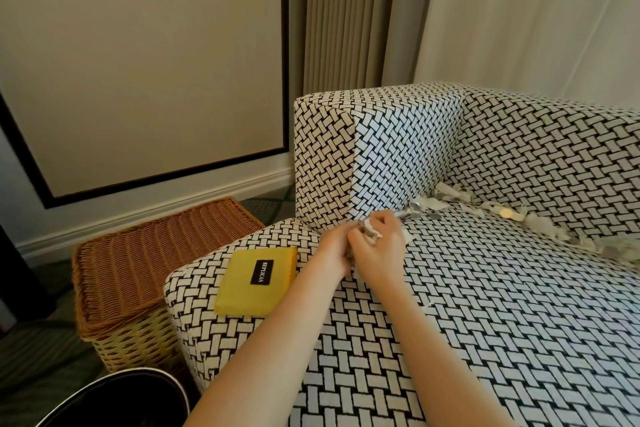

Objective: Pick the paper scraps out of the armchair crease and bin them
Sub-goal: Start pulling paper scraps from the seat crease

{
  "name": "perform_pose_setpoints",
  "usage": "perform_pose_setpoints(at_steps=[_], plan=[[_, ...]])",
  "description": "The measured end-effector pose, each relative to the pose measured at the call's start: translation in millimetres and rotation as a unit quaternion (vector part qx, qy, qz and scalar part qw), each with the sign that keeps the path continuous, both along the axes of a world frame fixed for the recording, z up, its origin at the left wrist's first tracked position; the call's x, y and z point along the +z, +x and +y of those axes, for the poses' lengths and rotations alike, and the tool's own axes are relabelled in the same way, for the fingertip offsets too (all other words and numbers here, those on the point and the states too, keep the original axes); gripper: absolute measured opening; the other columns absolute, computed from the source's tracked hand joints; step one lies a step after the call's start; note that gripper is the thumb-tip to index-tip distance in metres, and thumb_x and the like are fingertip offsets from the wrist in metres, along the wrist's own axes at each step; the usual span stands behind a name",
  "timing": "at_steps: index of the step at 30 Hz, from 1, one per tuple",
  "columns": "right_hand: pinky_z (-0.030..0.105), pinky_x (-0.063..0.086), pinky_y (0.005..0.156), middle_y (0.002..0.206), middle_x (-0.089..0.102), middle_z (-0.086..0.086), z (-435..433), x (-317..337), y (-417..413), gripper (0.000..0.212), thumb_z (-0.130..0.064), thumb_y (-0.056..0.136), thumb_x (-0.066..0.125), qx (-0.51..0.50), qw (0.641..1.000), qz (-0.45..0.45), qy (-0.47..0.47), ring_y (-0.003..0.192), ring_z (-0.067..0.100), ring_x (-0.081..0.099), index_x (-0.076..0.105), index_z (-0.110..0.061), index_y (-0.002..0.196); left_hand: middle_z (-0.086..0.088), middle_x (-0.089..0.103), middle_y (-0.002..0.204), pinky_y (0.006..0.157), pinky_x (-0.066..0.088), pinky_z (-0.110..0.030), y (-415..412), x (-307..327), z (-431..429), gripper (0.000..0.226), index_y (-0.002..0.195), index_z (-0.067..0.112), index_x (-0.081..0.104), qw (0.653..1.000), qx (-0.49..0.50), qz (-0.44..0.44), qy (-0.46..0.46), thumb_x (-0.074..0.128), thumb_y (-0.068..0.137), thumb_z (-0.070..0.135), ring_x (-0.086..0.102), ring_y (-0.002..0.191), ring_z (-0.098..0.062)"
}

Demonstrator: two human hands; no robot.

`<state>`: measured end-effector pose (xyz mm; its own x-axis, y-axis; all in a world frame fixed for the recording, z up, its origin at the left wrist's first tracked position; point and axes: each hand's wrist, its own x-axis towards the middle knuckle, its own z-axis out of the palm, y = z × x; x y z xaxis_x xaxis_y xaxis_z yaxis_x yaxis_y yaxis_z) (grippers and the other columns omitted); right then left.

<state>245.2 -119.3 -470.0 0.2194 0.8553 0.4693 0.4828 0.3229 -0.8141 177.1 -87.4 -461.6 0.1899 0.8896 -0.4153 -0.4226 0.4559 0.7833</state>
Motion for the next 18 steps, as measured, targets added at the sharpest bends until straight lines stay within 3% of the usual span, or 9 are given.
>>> perform_pose_setpoints(at_steps=[1, 3, 6, 8, 10, 13, 15, 18], plan=[[0.029, 0.045, 0.078, 0.106, 0.049, 0.008, 3.2, 0.0, -0.6, 0.008, -0.019, 0.077, 0.057, -0.018, 1.0, 0.012, 0.0, 0.093, 0.021, 0.049, 0.05, -0.017, 0.076, -0.006, 0.06, 0.074, 0.05, 0.047, -0.022, 1.1, 1.2, -0.1, 0.008, 0.09, 0.005, 0.061, 1.0, 0.002, 0.026, 0.005, 0.058, 0.085, 0.01, 0.055, 0.06, -0.015], [0.032, 0.04, 0.088, 0.116, 0.038, 0.003, 10.2, 0.7, 2.0, 0.024, -0.021, 0.08, 0.055, -0.057, 0.996, 0.061, -0.038, 0.105, 0.019, 0.042, 0.052, -0.013, 0.102, -0.005, 0.057, 0.069, 0.047, 0.04, -0.021, 4.0, 2.4, -2.6, 0.011, 0.091, 0.004, 0.06, 0.996, 0.003, 0.094, 0.008, 0.061, 0.084, 0.012, 0.048, 0.054, -0.013], [0.036, 0.046, 0.08, 0.11, 0.04, 0.003, 17.1, 3.7, 12.2, 0.042, -0.022, 0.081, 0.057, -0.033, 0.952, 0.266, -0.149, 0.095, 0.02, 0.051, 0.043, -0.015, 0.12, 0.0, 0.052, 0.055, 0.037, 0.03, -0.017, 10.8, 3.3, -13.7, 0.018, 0.08, 0.007, 0.058, 0.991, -0.022, 0.133, 0.015, 0.052, 0.092, 0.018, 0.039, 0.042, -0.009], [0.029, 0.047, 0.06, 0.085, 0.051, 0.004, 18.4, 4.3, 20.8, 0.032, -0.016, 0.081, 0.059, 0.011, 0.893, 0.406, -0.191, 0.068, 0.017, 0.054, 0.046, -0.009, 0.11, 0.001, 0.046, 0.048, 0.027, 0.021, -0.014, 18.2, 3.1, -20.5, 0.026, 0.072, 0.007, 0.054, 0.994, -0.023, 0.103, -0.005, 0.048, 0.094, 0.019, 0.029, 0.029, -0.005], [0.024, 0.045, 0.05, 0.068, 0.053, 0.004, 17.0, 7.0, 25.6, 0.019, -0.006, 0.081, 0.058, 0.012, 0.858, 0.467, -0.215, 0.055, 0.014, 0.052, 0.051, -0.005, 0.098, 0.0, 0.044, 0.044, 0.024, 0.016, -0.011, 29.0, 2.6, -18.8, 0.029, 0.068, 0.007, 0.052, 0.995, 0.006, 0.085, -0.046, 0.051, 0.093, 0.022, 0.023, 0.02, -0.004], [0.031, 0.052, 0.064, 0.065, 0.063, 0.005, 16.1, 6.4, 29.5, 0.01, 0.001, 0.08, 0.059, -0.004, 0.831, 0.503, -0.238, 0.059, 0.017, 0.059, 0.063, 0.003, 0.088, 0.002, 0.041, 0.031, 0.027, 0.017, -0.006, 41.5, 0.5, -13.0, 0.025, 0.073, 0.011, 0.05, 0.99, 0.061, 0.091, -0.084, 0.053, 0.092, 0.027, 0.02, 0.015, -0.005], [0.029, 0.049, 0.061, 0.063, 0.059, 0.006, 16.1, 5.1, 30.0, 0.006, 0.003, 0.079, 0.059, -0.032, 0.838, 0.494, -0.23, 0.055, 0.018, 0.054, 0.061, -0.002, 0.075, 0.004, 0.039, 0.031, 0.032, 0.02, -0.01, 43.9, -4.9, -12.7, 0.029, 0.067, 0.015, 0.049, 0.989, 0.066, 0.112, -0.076, 0.048, 0.093, 0.025, 0.023, 0.019, -0.006], [0.026, 0.03, 0.047, 0.055, 0.041, 0.003, 17.3, 0.3, 28.0, 0.029, 0.002, 0.079, 0.052, -0.097, 0.889, 0.419, -0.156, 0.05, 0.014, 0.036, 0.043, -0.015, 0.057, -0.001, 0.044, 0.052, 0.035, 0.022, -0.015, 44.6, -9.5, -20.9, 0.02, 0.074, 0.01, 0.056, 0.99, 0.09, 0.108, -0.005, 0.045, 0.09, 0.012, 0.033, 0.031, -0.009]])
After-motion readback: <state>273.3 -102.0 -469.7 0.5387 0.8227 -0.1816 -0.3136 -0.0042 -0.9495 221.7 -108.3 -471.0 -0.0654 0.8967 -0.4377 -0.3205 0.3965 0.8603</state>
